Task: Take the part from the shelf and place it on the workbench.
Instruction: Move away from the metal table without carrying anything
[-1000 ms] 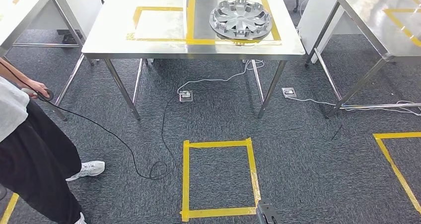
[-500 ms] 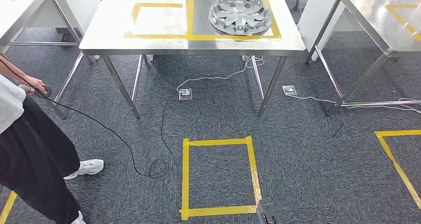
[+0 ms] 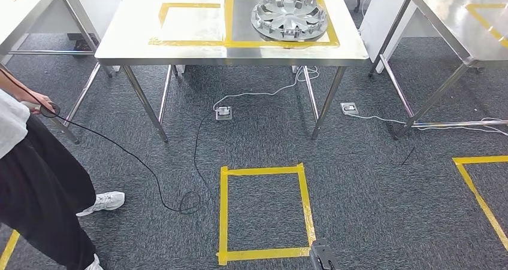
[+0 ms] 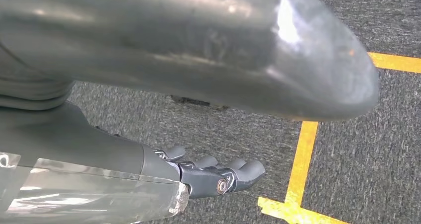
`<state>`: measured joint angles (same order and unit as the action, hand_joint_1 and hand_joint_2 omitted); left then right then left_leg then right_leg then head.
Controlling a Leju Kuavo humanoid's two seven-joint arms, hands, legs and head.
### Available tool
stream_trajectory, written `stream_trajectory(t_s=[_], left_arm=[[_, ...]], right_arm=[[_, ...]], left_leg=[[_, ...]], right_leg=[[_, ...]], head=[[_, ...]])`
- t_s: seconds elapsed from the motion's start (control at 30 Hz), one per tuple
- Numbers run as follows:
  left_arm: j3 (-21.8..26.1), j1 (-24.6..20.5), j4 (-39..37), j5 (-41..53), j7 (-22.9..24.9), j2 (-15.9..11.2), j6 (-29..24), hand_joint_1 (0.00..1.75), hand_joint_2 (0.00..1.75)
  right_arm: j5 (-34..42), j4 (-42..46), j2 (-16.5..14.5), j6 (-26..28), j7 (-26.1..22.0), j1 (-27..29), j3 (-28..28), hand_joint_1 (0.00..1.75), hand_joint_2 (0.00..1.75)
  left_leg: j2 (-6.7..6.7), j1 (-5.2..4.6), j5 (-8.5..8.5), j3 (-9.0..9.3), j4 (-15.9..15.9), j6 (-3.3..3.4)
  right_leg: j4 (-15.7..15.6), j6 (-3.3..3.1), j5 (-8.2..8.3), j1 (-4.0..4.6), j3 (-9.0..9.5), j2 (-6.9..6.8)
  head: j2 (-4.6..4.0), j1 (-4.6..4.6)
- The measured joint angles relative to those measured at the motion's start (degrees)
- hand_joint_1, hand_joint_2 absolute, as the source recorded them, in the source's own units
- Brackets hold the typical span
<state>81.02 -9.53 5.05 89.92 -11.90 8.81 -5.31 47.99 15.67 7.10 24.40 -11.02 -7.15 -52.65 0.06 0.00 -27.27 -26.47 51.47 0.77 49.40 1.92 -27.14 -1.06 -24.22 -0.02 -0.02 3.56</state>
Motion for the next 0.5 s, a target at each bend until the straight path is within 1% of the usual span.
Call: stream_trajectory(t_s=[0.17, 0.5], left_arm=[[0.0, 0.0, 0.0, 0.0, -0.1, 0.0, 0.0, 0.00, 1.75], [0.0, 0.0, 0.0, 0.0, 0.4, -0.1, 0.2, 0.00, 1.75]], right_arm=[[0.0, 0.0, 0.0, 0.0, 0.0, 0.0, 0.0, 0.00, 0.00], [0.1, 0.0, -0.1, 0.5, -0.8, 0.5, 0.0, 0.00, 0.00]], left_leg=[[0.00, 0.00, -0.08, -0.45, 0.4, 0.02], [-0.01, 0.00, -0.11, -0.52, 0.5, 0.00]], right_leg=[[0.4, 0.03, -0.07, 0.00, -0.46, 0.00], [0.5, 0.03, -0.10, 0.00, -0.54, 0.00]], head=[[0.00, -0.01], [0.00, 0.00]])
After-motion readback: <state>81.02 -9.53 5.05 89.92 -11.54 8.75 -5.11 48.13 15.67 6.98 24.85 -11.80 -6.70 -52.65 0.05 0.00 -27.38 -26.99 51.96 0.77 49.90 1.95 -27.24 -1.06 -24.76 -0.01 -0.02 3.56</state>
